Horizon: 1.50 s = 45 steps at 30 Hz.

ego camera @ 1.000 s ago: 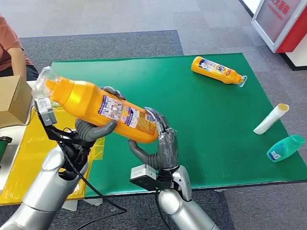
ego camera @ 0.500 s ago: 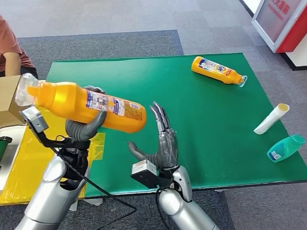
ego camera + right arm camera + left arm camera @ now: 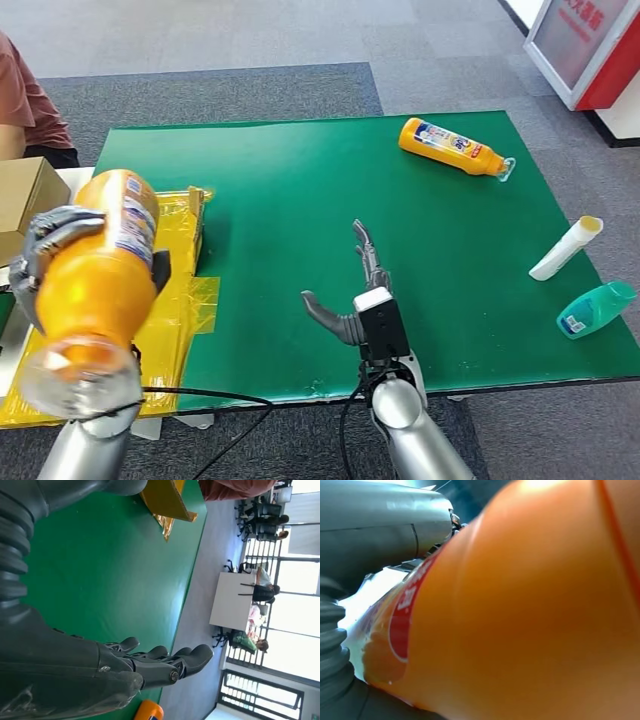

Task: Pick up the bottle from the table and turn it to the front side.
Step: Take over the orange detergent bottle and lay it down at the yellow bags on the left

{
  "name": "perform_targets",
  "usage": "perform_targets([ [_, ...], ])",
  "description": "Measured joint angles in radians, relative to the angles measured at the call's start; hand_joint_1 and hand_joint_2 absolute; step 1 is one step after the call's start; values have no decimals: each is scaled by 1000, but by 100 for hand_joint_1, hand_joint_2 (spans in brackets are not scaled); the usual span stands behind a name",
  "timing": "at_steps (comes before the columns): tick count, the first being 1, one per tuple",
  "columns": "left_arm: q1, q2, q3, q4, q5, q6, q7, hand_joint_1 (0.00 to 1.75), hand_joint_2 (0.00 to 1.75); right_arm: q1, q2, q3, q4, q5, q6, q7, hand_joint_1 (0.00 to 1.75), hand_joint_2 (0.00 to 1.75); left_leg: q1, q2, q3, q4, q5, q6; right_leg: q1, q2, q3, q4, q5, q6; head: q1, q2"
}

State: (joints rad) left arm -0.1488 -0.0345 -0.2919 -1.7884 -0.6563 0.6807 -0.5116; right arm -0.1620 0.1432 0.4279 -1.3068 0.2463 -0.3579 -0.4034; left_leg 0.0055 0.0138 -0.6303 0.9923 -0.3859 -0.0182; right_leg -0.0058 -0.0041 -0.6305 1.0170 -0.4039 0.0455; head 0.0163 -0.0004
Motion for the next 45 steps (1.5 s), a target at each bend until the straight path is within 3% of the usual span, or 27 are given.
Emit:
perform_targets([
  [4, 34, -25, 71, -3, -464, 14, 121, 175, 175, 7, 0, -34, -24, -7, 10, 0, 0, 175, 0, 0, 0, 0, 0, 0, 0, 0, 0, 0, 0, 0, 0, 0],
  [8, 33, -21, 100, 21, -697, -10, 327, 175, 175, 11, 0, -63, -52, -11, 14, 2, 0, 175, 0, 0, 0, 0, 0, 0, 0, 0, -1, 0, 0, 0, 0, 0],
  [11, -6, 20, 81, 88, -822, -175, 535, 175, 175, 18, 0, -83, -83, 6, 34, 17, 0, 175, 0, 0, 1, 0, 2, -2, 0, 0, -1, 0, 1, -1, 0, 0],
  [13, -46, 55, 59, 158, -832, -311, 611, 175, 175, 24, 0, -96, -106, 23, 57, 29, 0, 175, 1, 0, 1, 0, 2, -3, 1, 0, -1, 0, 2, -2, 0, 0],
  [16, -118, 95, 18, 277, -793, -455, 624, 175, 175, 28, 2, -111, -132, 42, 91, 41, 0, 175, 1, 0, 0, 0, 3, -3, 1, 0, -1, 0, 3, -2, 0, 0],
  [19, -189, 125, -21, 405, -733, -533, 603, 175, 175, 27, 8, -121, -143, 52, 114, 45, 0, 175, 1, 1, 0, 0, 3, -2, 1, 1, -1, 0, 4, -2, 0, 0],
  [29, -302, 159, -71, 719, -620, -589, 562, 175, 175, 19, 20, -132, -149, 56, 126, 46, 0, 175, 1, 1, 0, 0, 3, -3, 1, 1, -2, 0, 3, -2, 0, 0],
  [41, -346, 150, -87, 916, -583, -601, 560, 172, 175, 4, 23, -133, -149, 56, 128, 47, 0, 175, 1, 1, 0, 0, 3, -3, 1, 1, -1, 0, 3, -2, 0, 0],
  [42, -350, 149, -88, 930, -578, -594, 560, 154, 175, 3, 23, -132, -149, 56, 128, 48, 0, 175, 1, 1, 0, 0, 3, -3, 1, 1, -1, 0, 3, -2, 0, 0],
  [45, -358, 144, -89, 978, -561, -562, 566, 25, 175, 1, 23, -132, -148, 56, 126, 52, 0, 175, 1, 1, 1, 0, 3, -3, 1, 1, -1, 0, 3, -2, 0, 0],
])
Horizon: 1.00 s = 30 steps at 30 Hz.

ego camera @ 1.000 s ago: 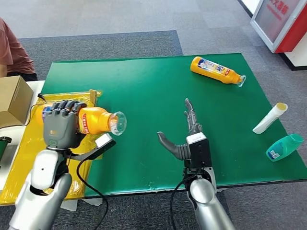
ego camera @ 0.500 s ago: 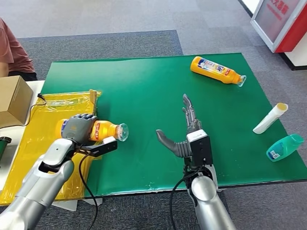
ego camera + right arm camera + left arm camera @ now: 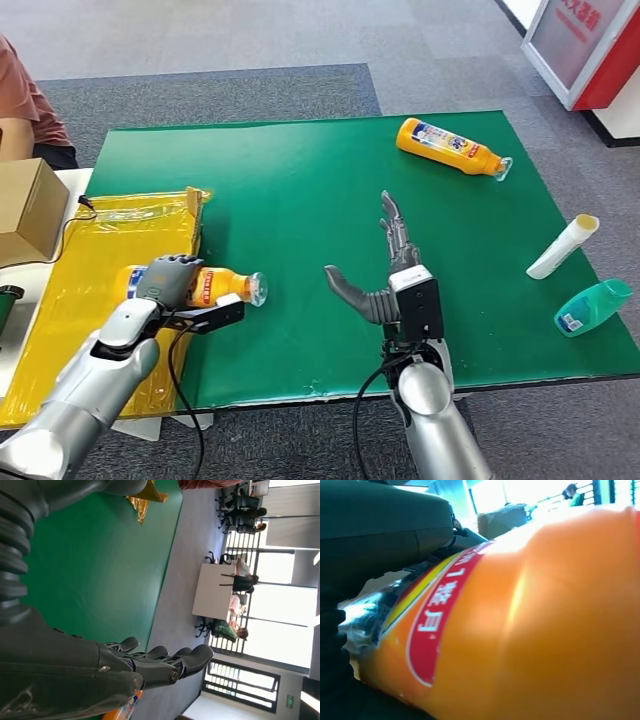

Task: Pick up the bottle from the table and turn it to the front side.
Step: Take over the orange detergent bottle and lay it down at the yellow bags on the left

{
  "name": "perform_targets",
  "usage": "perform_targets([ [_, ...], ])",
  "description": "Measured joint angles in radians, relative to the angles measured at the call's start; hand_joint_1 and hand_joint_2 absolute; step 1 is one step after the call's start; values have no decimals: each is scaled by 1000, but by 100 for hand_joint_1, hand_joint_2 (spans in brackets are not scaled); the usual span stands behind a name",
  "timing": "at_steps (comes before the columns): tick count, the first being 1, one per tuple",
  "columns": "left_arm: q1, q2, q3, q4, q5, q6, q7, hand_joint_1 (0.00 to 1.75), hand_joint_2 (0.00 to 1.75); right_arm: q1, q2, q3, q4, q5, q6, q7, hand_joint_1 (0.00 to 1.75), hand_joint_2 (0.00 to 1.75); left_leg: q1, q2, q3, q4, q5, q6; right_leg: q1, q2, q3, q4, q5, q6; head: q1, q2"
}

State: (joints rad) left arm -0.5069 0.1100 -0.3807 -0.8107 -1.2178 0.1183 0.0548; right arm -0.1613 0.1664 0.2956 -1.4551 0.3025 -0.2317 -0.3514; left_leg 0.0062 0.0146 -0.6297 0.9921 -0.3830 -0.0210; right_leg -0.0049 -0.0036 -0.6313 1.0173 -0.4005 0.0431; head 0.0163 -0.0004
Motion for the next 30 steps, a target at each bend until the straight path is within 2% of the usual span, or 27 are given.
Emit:
perform_targets([
  [1, 0, -2, 0, 15, 3, 10, 5, 0, 175, -1, 0, 0, 0, 0, -1, 1, 0, 175, 0, 0, 0, 0, 0, 0, 0, 0, 0, 0, 0, 0, 0, 0],
  [16, 3, -25, 33, 64, 12, 59, 42, 0, 175, -5, 0, 1, 10, 4, -4, 12, 0, 175, 0, -1, 0, 0, 0, 0, 0, 0, 1, 0, 0, 1, 0, 0],
  [20, 25, -32, 56, 57, 40, 111, 39, 0, 175, -4, 0, 2, 10, 22, -5, 20, 0, 175, 0, 0, 0, 0, 1, 0, 0, 0, 1, 0, 0, 1, 0, 0],
  [23, 72, -44, 89, 18, 77, 172, 27, 0, 175, 1, 0, 6, 14, 46, -1, 31, 0, 175, 0, 0, 0, 0, 0, 0, 0, 0, 0, 0, 0, 1, 0, 0],
  [26, 121, -54, 115, -52, 92, 196, 21, 0, 175, 10, 0, 12, 22, 61, 0, 36, 0, 175, 0, 0, 0, 0, 0, 0, 0, 0, 0, 0, -1, 1, 0, 0],
  [30, 166, -60, 126, -165, 116, 118, 21, 0, 175, 23, 0, 14, 27, 73, -1, 41, 0, 175, 0, 0, -1, 0, -1, 0, 0, 0, 0, 0, -1, 0, 0, 0],
])
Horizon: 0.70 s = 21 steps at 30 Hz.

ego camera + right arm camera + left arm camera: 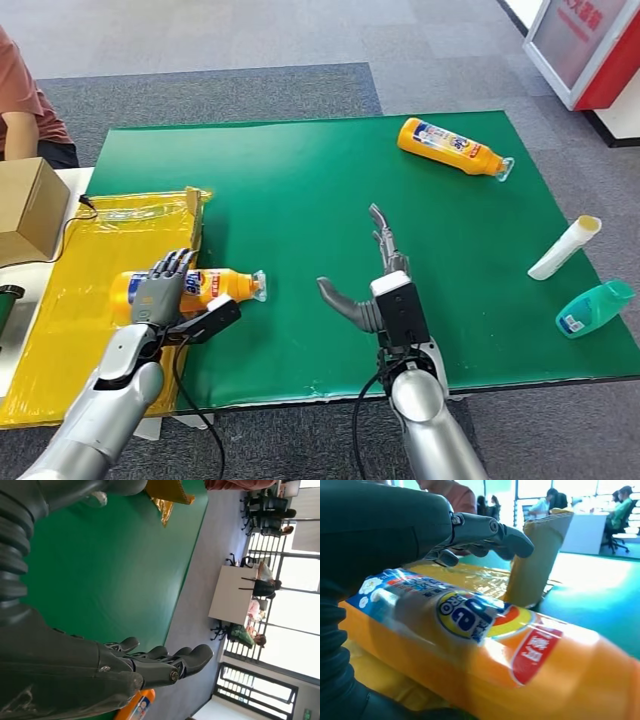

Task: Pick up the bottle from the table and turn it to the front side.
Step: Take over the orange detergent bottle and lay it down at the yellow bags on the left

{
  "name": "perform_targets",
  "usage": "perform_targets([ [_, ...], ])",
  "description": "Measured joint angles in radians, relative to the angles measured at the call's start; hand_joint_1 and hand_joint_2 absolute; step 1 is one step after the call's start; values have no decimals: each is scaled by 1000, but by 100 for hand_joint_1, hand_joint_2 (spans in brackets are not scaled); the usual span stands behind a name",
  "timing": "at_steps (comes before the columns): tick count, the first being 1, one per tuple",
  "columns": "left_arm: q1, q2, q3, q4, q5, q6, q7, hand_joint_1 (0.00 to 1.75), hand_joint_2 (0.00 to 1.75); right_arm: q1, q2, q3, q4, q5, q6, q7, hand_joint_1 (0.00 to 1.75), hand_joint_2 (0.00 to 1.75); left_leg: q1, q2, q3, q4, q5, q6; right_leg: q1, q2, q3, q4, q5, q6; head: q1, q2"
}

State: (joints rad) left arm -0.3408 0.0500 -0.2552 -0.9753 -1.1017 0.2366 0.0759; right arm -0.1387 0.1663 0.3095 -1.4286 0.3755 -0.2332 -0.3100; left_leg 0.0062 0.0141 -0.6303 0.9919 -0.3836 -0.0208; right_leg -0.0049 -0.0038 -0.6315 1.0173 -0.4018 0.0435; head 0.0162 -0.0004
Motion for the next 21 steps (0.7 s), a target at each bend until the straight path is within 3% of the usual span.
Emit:
perform_targets([
  [4, 24, 2, -8, -116, 49, -123, -2, 0, 175, 16, 0, -3, -1, 6, -2, 2, 0, 175, 0, 0, 0, 0, 0, 0, 0, 0, 0, 0, 0, 0, 0, 0],
  [8, 37, 16, -33, -213, 95, -184, -11, 0, 175, 26, -1, -10, -4, 12, -3, 3, 0, 175, 0, 0, 0, 0, 0, 0, 0, 0, 0, 0, 0, 0, 0, 0],
  [15, 48, 37, -70, -308, 110, -196, -18, 0, 175, 40, -3, -20, -11, 14, -3, 2, 0, 175, 0, 0, 0, 0, 0, 0, 0, 0, 0, 0, 0, 0, 0, 0],
  [21, 99, 50, -101, -443, 154, -142, -54, 0, 175, 65, -5, -36, -31, 18, -11, -1, 0, 175, 0, 0, 0, 0, -1, 0, 0, 0, 0, 0, 0, 0, 0, 0],
])
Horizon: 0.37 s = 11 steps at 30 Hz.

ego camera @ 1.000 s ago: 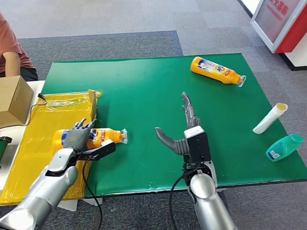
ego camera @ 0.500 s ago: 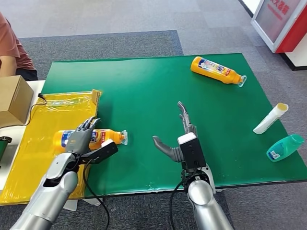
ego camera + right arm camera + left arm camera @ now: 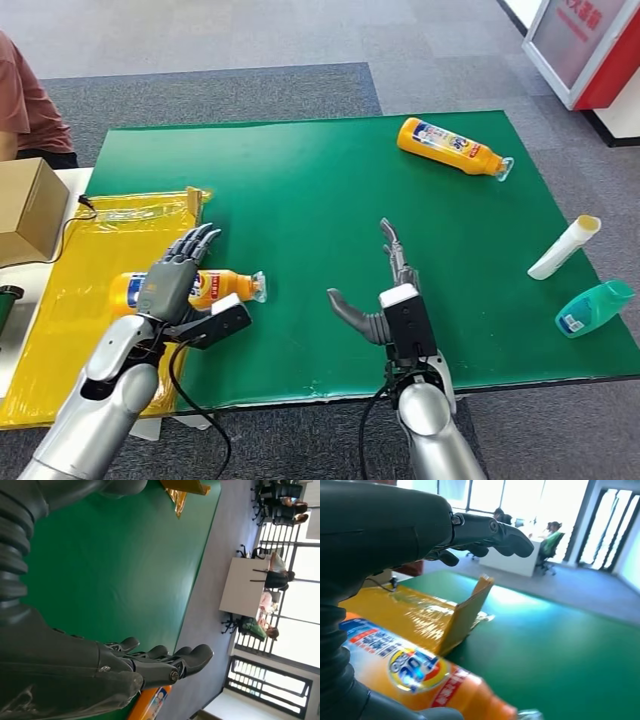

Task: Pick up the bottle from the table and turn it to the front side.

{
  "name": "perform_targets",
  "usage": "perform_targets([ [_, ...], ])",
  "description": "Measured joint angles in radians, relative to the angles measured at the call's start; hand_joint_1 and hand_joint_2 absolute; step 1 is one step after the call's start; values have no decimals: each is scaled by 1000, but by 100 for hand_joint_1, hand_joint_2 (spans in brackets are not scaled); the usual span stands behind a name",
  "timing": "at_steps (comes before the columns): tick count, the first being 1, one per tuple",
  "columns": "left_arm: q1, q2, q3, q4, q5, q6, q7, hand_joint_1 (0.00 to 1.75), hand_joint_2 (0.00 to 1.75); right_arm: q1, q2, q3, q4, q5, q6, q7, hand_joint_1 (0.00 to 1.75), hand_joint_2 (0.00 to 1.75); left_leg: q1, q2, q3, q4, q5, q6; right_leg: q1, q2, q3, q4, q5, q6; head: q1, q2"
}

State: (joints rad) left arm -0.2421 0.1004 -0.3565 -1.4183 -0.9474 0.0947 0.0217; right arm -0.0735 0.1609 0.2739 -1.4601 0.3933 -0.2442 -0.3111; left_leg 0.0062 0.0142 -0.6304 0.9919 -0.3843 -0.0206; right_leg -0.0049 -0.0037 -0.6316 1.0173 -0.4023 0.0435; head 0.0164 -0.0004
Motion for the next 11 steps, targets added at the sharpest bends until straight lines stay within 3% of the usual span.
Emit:
perform_targets([
  [6, 160, 16, -12, -220, 99, 76, -78, 0, 175, 59, -4, -41, -66, -10, -35, -20, 0, 175, 0, 0, 0, 0, -4, 0, 0, 0, 0, 0, -3, 0, 0, 0],
  [11, 328, 27, -5, -371, 35, 187, -102, 0, 175, 125, -4, -79, -140, -24, -48, -26, 0, 175, 0, 0, 0, 0, -6, -1, 0, 0, 0, 0, -6, -1, 0, 0],
])
